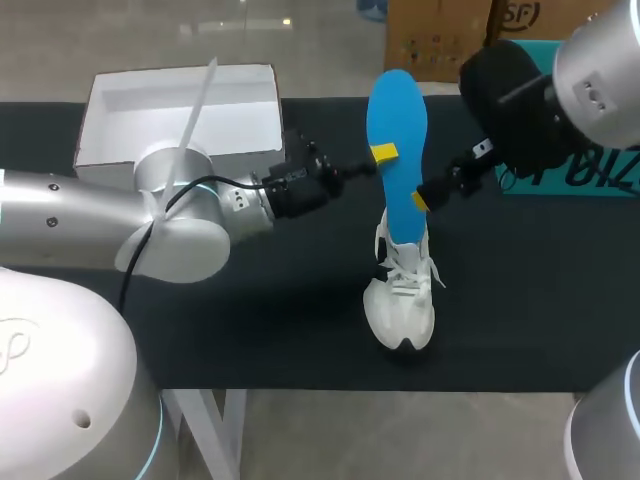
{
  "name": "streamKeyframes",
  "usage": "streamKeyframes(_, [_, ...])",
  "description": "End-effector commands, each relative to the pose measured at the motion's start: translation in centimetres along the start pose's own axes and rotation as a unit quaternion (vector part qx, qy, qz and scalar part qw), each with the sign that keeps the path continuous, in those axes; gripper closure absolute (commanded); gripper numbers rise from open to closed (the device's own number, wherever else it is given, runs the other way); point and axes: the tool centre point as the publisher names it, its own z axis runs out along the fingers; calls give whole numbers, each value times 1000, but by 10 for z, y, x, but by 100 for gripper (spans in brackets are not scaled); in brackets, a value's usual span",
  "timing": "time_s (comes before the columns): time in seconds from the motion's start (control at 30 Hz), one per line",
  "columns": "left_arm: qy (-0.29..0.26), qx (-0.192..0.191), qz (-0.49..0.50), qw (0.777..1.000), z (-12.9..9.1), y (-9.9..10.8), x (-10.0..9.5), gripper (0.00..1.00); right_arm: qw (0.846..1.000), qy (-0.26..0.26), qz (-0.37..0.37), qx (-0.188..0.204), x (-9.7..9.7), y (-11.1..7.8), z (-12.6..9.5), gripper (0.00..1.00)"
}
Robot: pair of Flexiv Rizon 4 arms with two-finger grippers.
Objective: Take the shoe out of the shoebox, open the shoe tongue, remove and reinsert the insole, then place the shoe into the shoebox
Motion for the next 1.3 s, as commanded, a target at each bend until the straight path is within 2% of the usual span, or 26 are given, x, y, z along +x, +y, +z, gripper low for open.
streamKeyframes(0.03, [55, -28, 151, 987, 3, -4, 6, 100, 1000, 0, 0, 3, 0, 4, 3, 0])
streamKeyframes(0.1, [83, -68, 238, 965, 4, -1, 12, 100, 1000, 0, 0, 3, 0, 4, 3, 0])
streamKeyframes(0.17, [97, -92, 308, 942, 3, 4, 16, 100, 1000, 0, 0, 3, 0, 4, 3, 0])
streamKeyframes(0.27, [96, -75, 351, 928, -2, 6, 17, 100, 1000, 0, 0, 3, 0, 4, 3, 0])
streamKeyframes(0.47, [91, -93, 408, 904, -6, 3, 24, 100, 1000, 0, 0, 3, 0, 4, 3, 0])
streamKeyframes(0.57, [53, -96, 415, 903, -4, -1, 29, 100, 1000, 0, 0, 3, 0, 4, 3, 0])
streamKeyframes(1.27, [53, -96, 415, 903, -4, -1, 29, 100, 1000, 0, 0, 3, 0, 4, 3, 0])
streamKeyframes(1.3, [69, -125, 457, 878, 0, -4, 34, 100, 1000, 0, 0, 3, 0, 4, 3, 0])
